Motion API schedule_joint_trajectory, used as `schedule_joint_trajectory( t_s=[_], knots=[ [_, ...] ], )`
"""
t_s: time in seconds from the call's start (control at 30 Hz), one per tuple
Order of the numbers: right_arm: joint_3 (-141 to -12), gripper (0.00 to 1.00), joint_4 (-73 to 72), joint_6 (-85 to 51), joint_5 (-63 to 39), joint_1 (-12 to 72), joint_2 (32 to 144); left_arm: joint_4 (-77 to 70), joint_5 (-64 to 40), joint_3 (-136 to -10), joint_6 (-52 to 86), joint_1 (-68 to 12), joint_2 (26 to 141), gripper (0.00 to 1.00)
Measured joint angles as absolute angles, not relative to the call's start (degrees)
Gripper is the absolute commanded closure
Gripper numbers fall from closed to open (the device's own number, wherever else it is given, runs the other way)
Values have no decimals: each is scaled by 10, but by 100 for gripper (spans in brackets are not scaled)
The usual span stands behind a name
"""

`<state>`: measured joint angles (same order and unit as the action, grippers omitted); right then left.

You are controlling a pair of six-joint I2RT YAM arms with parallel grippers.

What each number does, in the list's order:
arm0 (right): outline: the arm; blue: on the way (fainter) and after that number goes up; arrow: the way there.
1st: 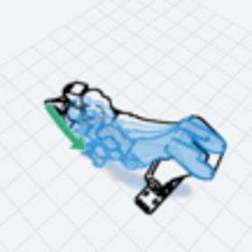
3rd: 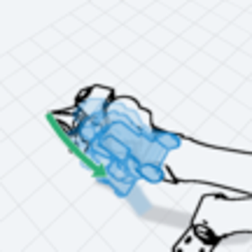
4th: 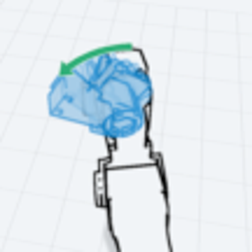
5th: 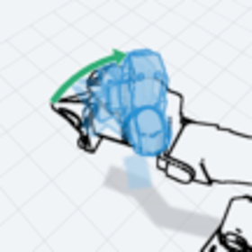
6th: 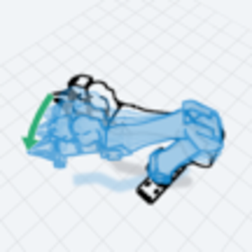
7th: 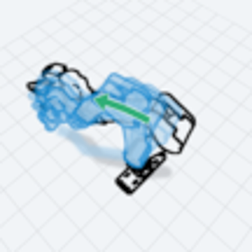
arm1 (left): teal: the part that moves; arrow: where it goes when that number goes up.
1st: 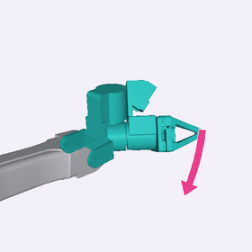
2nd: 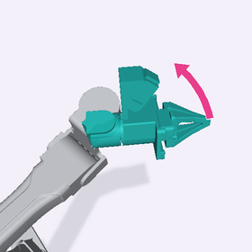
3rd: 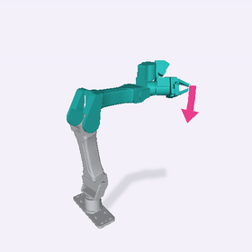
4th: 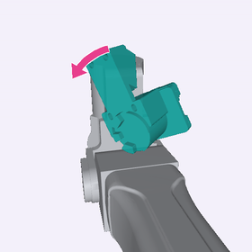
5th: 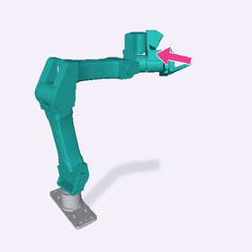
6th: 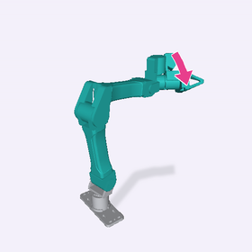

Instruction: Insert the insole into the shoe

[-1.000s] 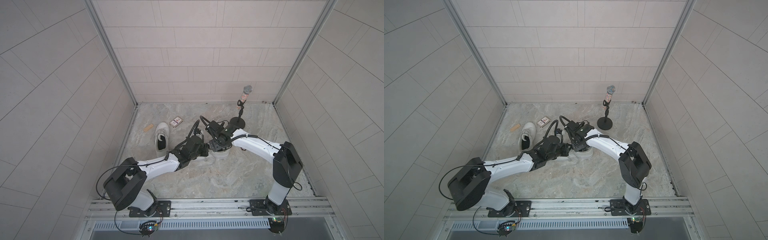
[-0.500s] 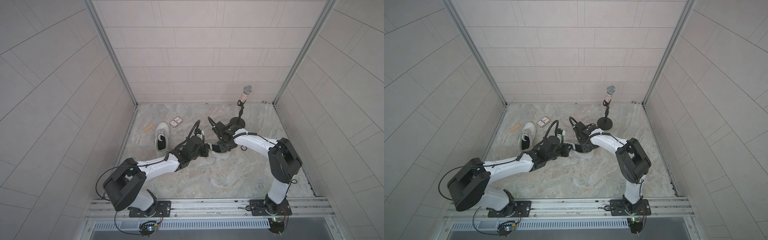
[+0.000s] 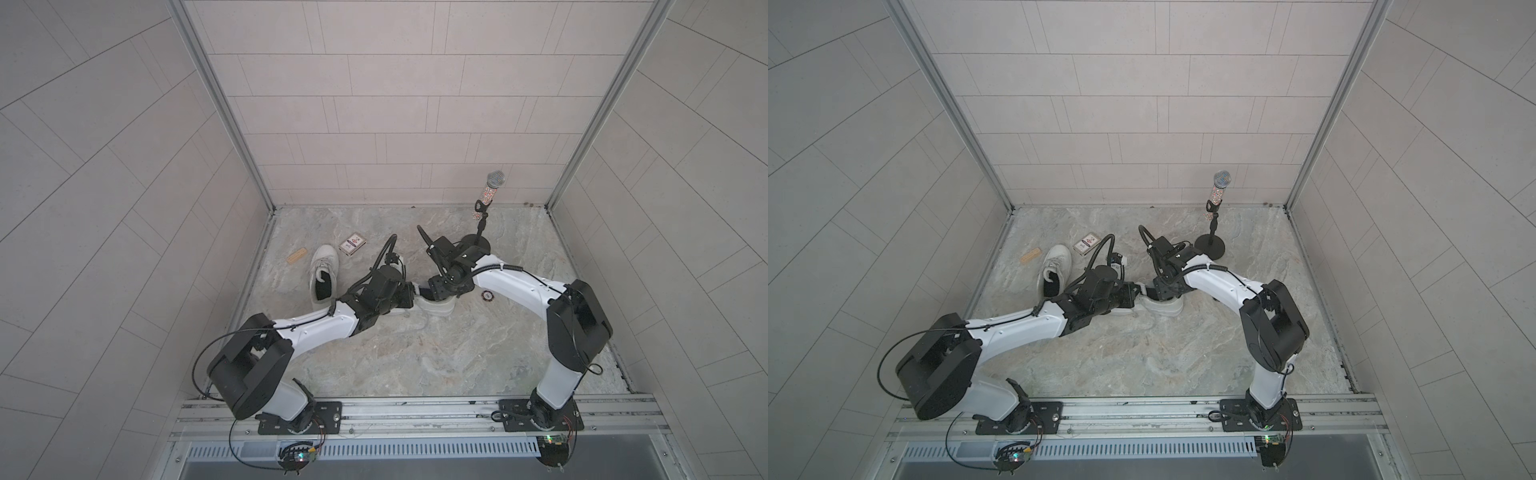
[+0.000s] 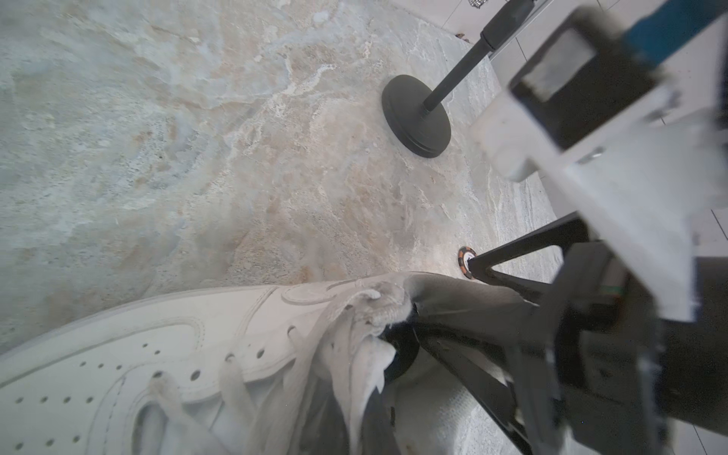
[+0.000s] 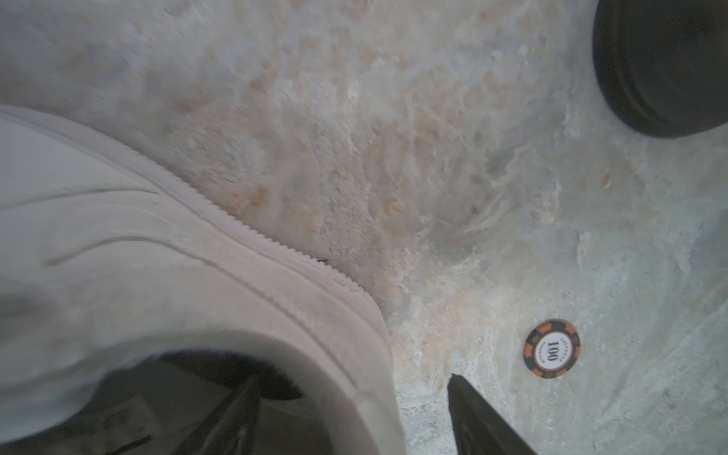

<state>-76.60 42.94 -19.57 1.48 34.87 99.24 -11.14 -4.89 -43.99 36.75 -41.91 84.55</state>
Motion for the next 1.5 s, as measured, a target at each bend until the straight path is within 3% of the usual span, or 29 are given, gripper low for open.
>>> schedule_joint_trajectory(
  t_s=[0.2,0.33,0.43,0.6,0.7,0.87,1.1,1.2,1.33,1.5],
  knots=[
    [-756,24,376,-102,0,349,994,-105,-80,-450,359,-402,854,100],
    [-741,43,348,-53,2,349,1024,-91,-98,-461,353,-393,858,100],
    [-735,48,334,-41,-8,350,1032,-71,-102,-477,344,-390,865,100],
    [-665,47,280,-96,-25,371,978,-29,-102,-517,322,-380,888,100],
    [-617,37,238,-161,-37,394,940,-1,-107,-541,306,-375,899,99],
    [-603,27,210,-232,-59,406,931,44,-112,-565,276,-369,906,86],
    [-622,28,229,-219,-79,370,944,54,-111,-568,261,-366,905,55],
    [-648,35,241,-187,-79,369,966,66,-106,-568,262,-366,896,48],
    [-661,62,243,-156,-81,368,981,96,-93,-569,278,-368,869,41],
    [-651,68,230,-169,-89,365,979,136,-48,-564,316,-397,812,36]
  ],
)
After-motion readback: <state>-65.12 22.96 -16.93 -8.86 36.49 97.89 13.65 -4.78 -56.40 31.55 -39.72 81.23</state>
